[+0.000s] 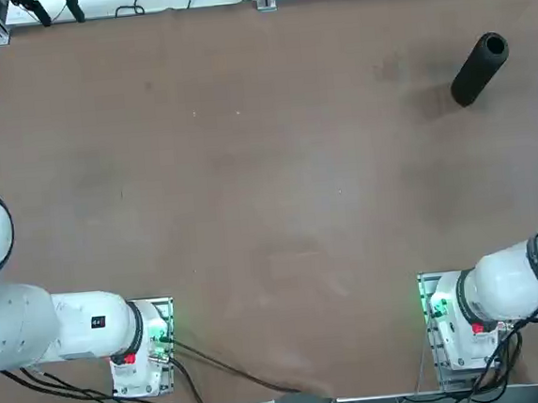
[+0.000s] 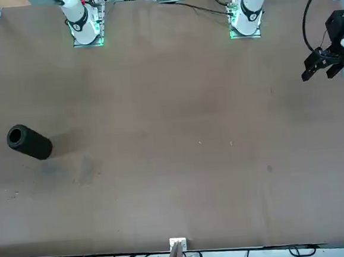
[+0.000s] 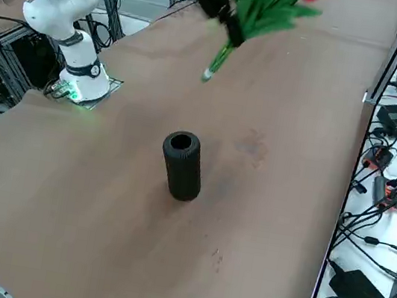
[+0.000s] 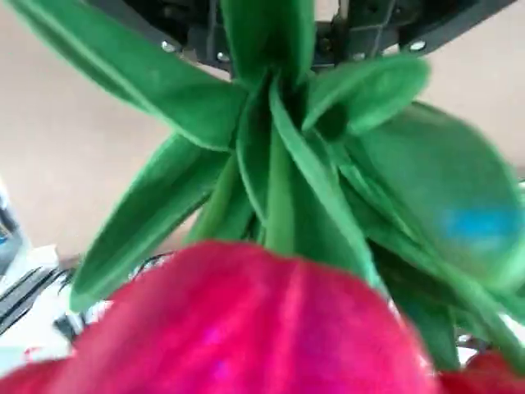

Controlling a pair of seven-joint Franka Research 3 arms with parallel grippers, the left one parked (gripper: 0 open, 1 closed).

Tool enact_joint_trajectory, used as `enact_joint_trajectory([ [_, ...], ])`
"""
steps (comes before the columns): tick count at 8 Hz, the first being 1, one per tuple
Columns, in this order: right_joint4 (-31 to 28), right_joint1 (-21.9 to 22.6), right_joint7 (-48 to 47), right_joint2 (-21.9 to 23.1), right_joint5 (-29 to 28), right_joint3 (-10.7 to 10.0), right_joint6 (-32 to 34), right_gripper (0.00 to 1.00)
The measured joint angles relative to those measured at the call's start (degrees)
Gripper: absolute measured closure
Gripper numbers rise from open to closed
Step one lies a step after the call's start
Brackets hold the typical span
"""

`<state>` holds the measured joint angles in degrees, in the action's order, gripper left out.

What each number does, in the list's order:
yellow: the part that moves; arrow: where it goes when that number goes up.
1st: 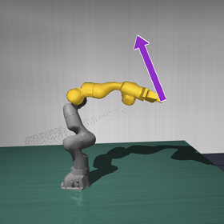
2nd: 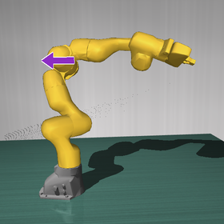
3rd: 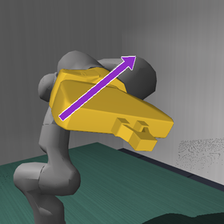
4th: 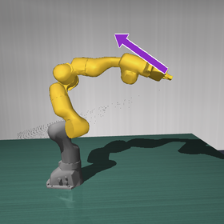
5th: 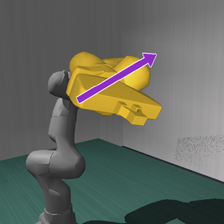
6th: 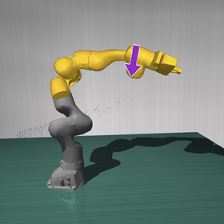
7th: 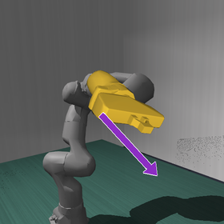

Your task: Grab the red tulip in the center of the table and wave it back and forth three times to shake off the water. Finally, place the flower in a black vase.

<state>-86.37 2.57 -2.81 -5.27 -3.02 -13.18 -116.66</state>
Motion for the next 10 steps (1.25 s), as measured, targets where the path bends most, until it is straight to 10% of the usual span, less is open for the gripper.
enact_joint_trajectory([
  [5, -0.04, 26.25, -41.87, 1.25, 16.18, 0.89, 10.08, 0.80],
  [7, -0.01, 26.32, -42.61, 1.55, 17.08, -0.56, 11.48, 0.80],
  [10, -0.03, 15.84, -19.21, 2.41, 14.77, -7.33, 6.99, 0.80],
])
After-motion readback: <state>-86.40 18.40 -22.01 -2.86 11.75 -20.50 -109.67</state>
